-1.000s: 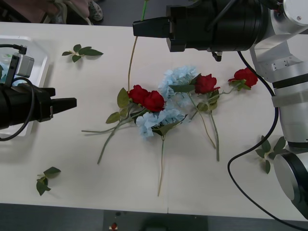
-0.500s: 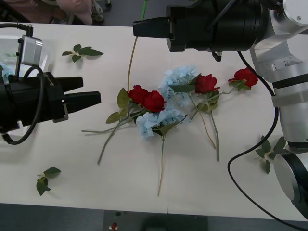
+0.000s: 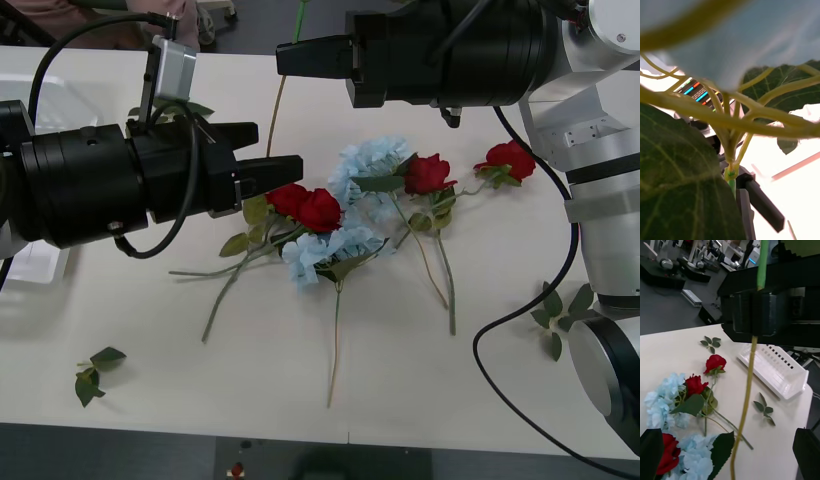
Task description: Put the red flowers into the right box and the blue flowers into the left box
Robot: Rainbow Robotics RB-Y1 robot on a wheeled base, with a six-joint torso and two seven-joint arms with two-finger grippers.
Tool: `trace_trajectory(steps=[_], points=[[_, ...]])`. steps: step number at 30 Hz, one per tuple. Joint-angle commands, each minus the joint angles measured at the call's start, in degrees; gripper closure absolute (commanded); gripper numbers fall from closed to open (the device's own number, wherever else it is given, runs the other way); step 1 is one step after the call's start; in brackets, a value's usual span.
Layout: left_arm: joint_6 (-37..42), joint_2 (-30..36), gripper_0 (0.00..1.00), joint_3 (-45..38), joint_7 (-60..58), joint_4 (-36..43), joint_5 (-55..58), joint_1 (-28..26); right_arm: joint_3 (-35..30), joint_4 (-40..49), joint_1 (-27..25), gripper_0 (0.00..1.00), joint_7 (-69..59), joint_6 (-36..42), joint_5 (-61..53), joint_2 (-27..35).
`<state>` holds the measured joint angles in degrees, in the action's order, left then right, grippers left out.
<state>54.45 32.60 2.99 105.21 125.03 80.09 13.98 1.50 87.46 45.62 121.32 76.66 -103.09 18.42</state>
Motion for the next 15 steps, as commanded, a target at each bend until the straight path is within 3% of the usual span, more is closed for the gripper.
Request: trace_trajectory(steps=[1, 6, 7, 8, 10, 15], points=[[-0.31, -0.96, 0.0, -0.7, -2.11, 0.12, -1.52, 1.32, -0.01, 0.96, 1.57, 1.0, 1.02, 0.07, -0.1, -0.57], [-0.31, -0.87, 0.0, -0.35, -2.46, -0.23, -1.96, 2.11, -0.01, 0.96, 1.57, 1.0, 1.02, 0.07, -0.1, -0.57], [-0.31, -0.78, 0.07, -0.35, -2.46, -0.23, -1.96, 2.2, -0.01, 0.96, 1.57, 1.0, 1.02, 0.07, -0.1, -0.57], [-0.31, -0.69, 0.5, -0.26, -2.64, -0.32, -1.96, 2.64, -0.01, 0.96, 1.57, 1.0, 1.02, 0.07, -0.1, -0.57], [-0.31, -0.34, 1.0, 0.18, -2.99, -0.49, -1.87, 3.25, -0.01, 0.96, 1.57, 1.0, 1.02, 0.07, -0.1, -0.57], [-0.49, -0.25, 1.0, 1.06, -3.25, -2.07, -1.78, 4.83, -0.01, 0.96, 1.57, 1.0, 1.02, 0.07, -0.1, -0.57]])
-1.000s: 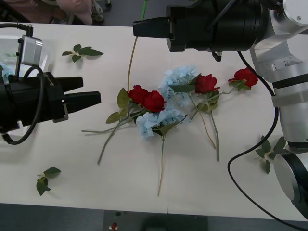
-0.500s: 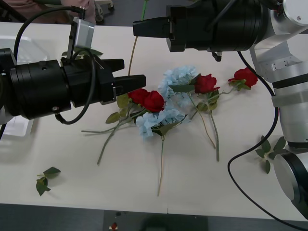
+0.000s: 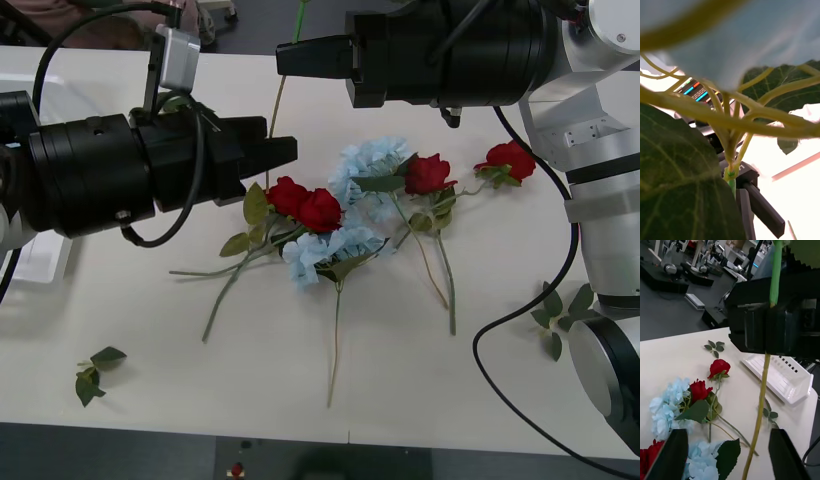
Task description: Put the red flowers into the right box and the blue flowers into the left box
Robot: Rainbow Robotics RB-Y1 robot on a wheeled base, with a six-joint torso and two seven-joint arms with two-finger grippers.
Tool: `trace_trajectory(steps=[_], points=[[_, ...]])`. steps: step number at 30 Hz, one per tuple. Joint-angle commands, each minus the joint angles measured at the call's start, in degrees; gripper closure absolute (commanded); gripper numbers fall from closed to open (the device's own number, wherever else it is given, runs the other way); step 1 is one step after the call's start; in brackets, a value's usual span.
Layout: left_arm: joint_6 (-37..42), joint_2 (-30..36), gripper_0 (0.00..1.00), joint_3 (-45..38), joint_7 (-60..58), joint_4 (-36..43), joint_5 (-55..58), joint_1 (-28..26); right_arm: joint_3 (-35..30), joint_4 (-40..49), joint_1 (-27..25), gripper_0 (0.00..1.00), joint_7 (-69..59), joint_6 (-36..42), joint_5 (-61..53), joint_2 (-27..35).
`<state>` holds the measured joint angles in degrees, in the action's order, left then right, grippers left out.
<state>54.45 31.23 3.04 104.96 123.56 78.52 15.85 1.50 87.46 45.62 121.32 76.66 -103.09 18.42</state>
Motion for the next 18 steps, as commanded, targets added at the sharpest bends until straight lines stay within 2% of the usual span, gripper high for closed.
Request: trace_trajectory(steps=[1, 12, 13, 14, 15, 16, 18], points=[[-0.48, 1.12, 1.0, 1.01, -3.09, -0.69, -0.21, 3.04, -0.01, 0.96, 1.57, 1.0, 1.02, 0.07, -0.1, -0.57], [-0.92, 1.21, 1.0, 1.1, -3.18, -1.39, -0.91, 3.31, -0.01, 0.96, 1.57, 1.0, 1.02, 0.07, -0.1, -0.57], [-0.83, 1.29, 1.0, 1.1, -3.09, -1.39, -0.91, 3.31, -0.01, 0.96, 1.57, 0.73, 1.02, 0.07, -0.1, -0.57], [-0.92, 1.38, 1.0, 1.1, -3.09, -1.39, -0.91, 3.22, -0.01, 0.96, 1.57, 0.42, 1.02, 0.07, -0.1, -0.57], [-0.92, 1.47, 1.0, 1.1, -3.09, -1.39, -0.91, 3.22, -0.01, 0.96, 1.57, 0.18, 1.02, 0.07, -0.1, -0.57], [-0.92, 1.56, 1.0, 1.1, -3.09, -1.39, -0.83, 3.13, -0.01, 0.96, 1.57, 0.0, 1.02, 0.07, -0.1, -0.57], [-0.83, 1.65, 1.0, 1.1, -3.09, -1.39, -0.74, 3.13, -0.01, 0.96, 1.57, 0.0, 1.02, 0.07, -0.1, -0.57]])
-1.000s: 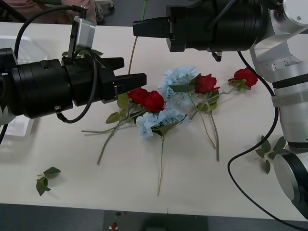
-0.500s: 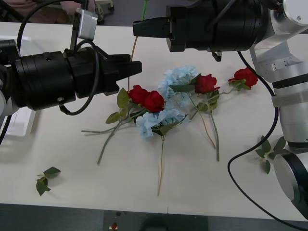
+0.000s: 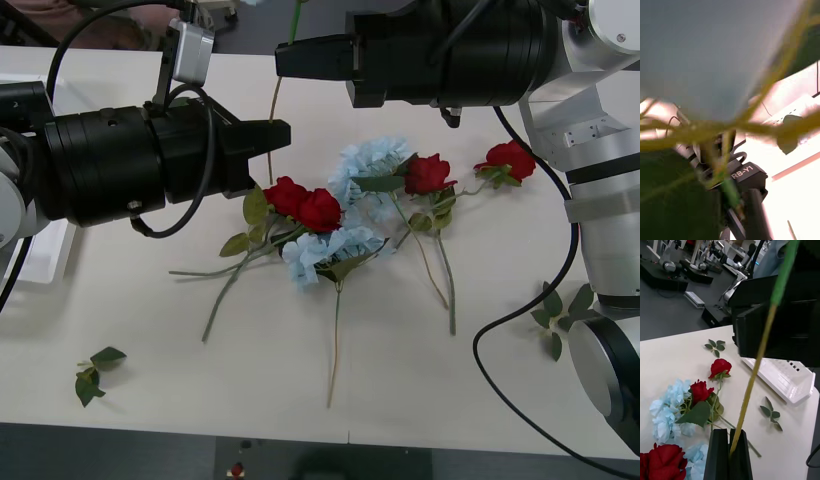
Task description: Put the red flowers into the right box and the blue flowers into the left box
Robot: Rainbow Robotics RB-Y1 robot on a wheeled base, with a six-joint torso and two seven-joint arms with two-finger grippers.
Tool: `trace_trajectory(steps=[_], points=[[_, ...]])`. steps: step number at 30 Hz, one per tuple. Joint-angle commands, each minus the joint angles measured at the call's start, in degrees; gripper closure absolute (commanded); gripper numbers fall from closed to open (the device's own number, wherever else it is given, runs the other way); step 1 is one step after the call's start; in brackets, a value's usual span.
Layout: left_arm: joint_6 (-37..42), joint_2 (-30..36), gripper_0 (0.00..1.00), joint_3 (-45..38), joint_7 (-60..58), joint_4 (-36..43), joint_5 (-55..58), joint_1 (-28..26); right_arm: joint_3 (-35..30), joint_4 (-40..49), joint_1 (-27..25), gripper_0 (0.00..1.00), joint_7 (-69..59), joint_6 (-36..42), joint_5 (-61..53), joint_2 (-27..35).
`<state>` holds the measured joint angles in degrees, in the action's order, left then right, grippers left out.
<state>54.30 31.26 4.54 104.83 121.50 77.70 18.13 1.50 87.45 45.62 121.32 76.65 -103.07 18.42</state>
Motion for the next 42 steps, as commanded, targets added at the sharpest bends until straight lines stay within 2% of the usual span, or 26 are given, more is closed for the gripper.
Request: trace_trajectory(steps=[1, 6, 12, 20, 22, 27, 31, 39, 42], points=[[-0.78, 1.61, 1.0, -0.49, -2.97, 0.67, 0.26, 0.77, -0.01, 0.97, 1.57, 0.0, 1.02, 0.08, -0.11, -0.57], [-0.78, 2.32, 1.0, -0.84, -2.97, 0.67, 0.17, 0.68, -0.01, 0.97, 1.57, 0.0, 1.02, 0.08, -0.11, -0.57], [0.89, 5.92, 1.0, -6.03, -3.58, 0.67, 3.42, -0.55, -0.01, 0.97, 1.57, 0.0, 1.02, 0.08, -0.11, -0.57], [14.08, 12.6, 1.0, -23.87, -3.58, 0.49, 8.61, -7.76, -0.01, 0.97, 1.57, 0.0, 1.02, 0.08, -0.11, -0.57], [17.15, 13.13, 1.0, -28.35, -3.58, -0.3, 8.78, -9.87, 0.26, -0.08, -0.98, 0.0, 1.02, 0.61, 0.33, -0.05], [21.11, 14.62, 1.0, -36.44, -2.09, -6.8, 9.75, -13.74, 0.43, 0.18, -0.89, 0.0, -1.09, 0.52, 2.35, 3.38], [21.11, 15.94, 1.0, -39.16, 1.69, -12.34, 8.52, -15.76, 0.52, 0.18, -0.89, 0.0, -8.03, 0.52, 5.69, 5.84], [17.42, 19.63, 1.0, -39.52, 11.98, -28.95, 6.23, -16.46, 0.52, 0.18, -0.89, 0.0, -30.88, 1.67, 15.8, 10.76], [15.57, 20.07, 1.0, -38.9, 14.0, -32.91, 4.56, -16.55, 0.52, 0.18, -0.89, 0.0, -37.65, 3.07, 20.1, 12.52]])
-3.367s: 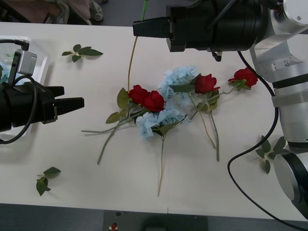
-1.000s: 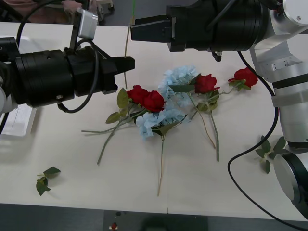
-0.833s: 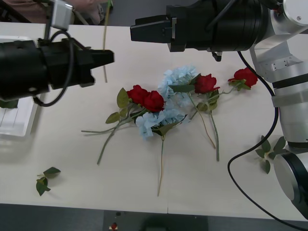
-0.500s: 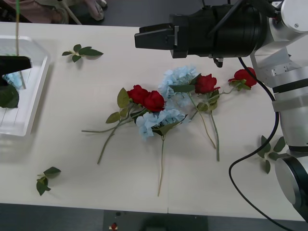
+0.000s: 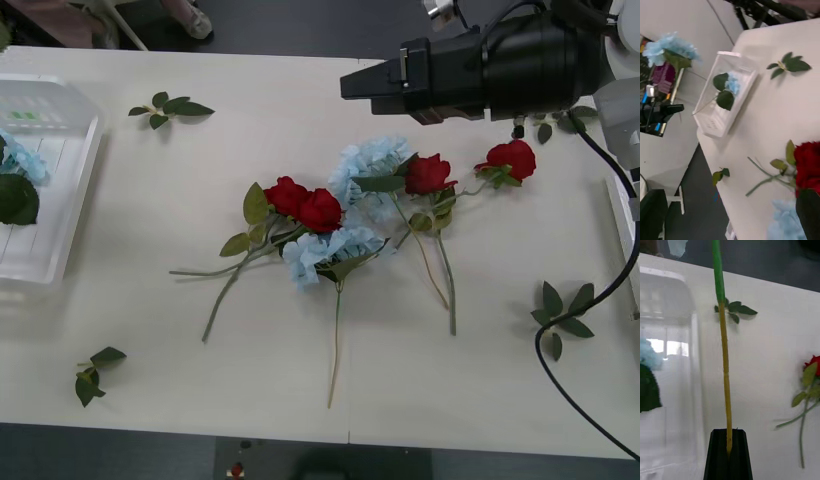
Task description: Put the red flowers into the right box and the blue flowers into the left box
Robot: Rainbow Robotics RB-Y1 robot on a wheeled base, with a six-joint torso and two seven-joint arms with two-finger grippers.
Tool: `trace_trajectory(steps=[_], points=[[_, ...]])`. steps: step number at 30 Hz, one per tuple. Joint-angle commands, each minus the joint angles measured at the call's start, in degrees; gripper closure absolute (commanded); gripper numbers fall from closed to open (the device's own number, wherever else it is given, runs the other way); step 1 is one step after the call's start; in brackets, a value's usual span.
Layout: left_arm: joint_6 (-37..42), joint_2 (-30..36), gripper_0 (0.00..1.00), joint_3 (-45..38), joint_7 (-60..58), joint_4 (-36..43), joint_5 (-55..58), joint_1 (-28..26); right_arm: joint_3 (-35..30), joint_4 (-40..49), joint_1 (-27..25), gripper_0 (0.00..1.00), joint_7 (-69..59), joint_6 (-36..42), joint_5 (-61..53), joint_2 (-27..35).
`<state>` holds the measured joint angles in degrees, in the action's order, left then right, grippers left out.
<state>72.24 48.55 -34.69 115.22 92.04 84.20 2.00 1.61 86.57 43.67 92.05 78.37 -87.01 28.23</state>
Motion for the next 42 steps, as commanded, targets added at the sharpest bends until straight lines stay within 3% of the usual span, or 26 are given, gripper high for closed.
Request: trace_trajectory(steps=[1, 8, 18, 19, 23, 28, 31, 34, 39, 42], points=[[-3.25, 2.95, 1.0, 0.59, 4.4, -4.86, -2.72, -0.5, 0.41, 1.06, 1.07, 0.0, -11.71, 2.49, 6.23, 3.41], [-9.13, 4.45, 1.0, 4.1, 5.01, -10.13, -7.21, -0.5, 0.32, 1.06, 0.89, 0.0, -31.4, 9.61, 19.51, 8.07], [-16.87, 5.41, 0.97, 9.73, 4.93, -12.68, -7.91, -0.5, 0.32, 0.89, 0.89, 0.0, -48.8, 13.83, 33.22, 10.0], [-17.4, 5.41, 0.72, 9.73, 4.93, -12.86, -7.91, -0.5, 0.32, -0.17, 0.89, 0.0, -52.05, 14.53, 36.21, 10.09], [-17.48, 5.41, 0.28, 9.73, 4.93, -12.94, -7.91, -0.5, 0.32, -4.04, 0.98, 0.0, -55.92, 13.65, 40.95, 10.0], [-17.48, 5.41, 0.13, 9.73, 4.93, -12.86, -5.54, -0.85, 0.32, -9.92, 1.07, 0.0, -56.63, 9.96, 44.29, 9.91], [-17.48, 5.41, 0.09, 9.02, 5.1, -12.77, -1.41, -2.0, 0.41, -12.56, 1.07, 0.0, -56.1, 8.2, 44.64, 9.83], [-16.87, 5.41, 0.07, 8.14, 5.1, -11.62, 2.55, -3.4, 0.41, -14.06, 1.07, 0.0, -55.66, 7.15, 45.26, 9.21], [-11.51, 6.56, 0.07, 4.72, 3.7, -2.48, 4.48, -7.27, 1.03, -16.52, 1.07, 0.0, -54.34, 4.25, 47.63, 7.54], [-7.64, 8.14, 0.06, 4.54, -1.14, 2.17, 3.69, -7.01, 3.4, -17.22, 1.07, 0.0, -54.16, 2.05, 50.18, 7.01]])
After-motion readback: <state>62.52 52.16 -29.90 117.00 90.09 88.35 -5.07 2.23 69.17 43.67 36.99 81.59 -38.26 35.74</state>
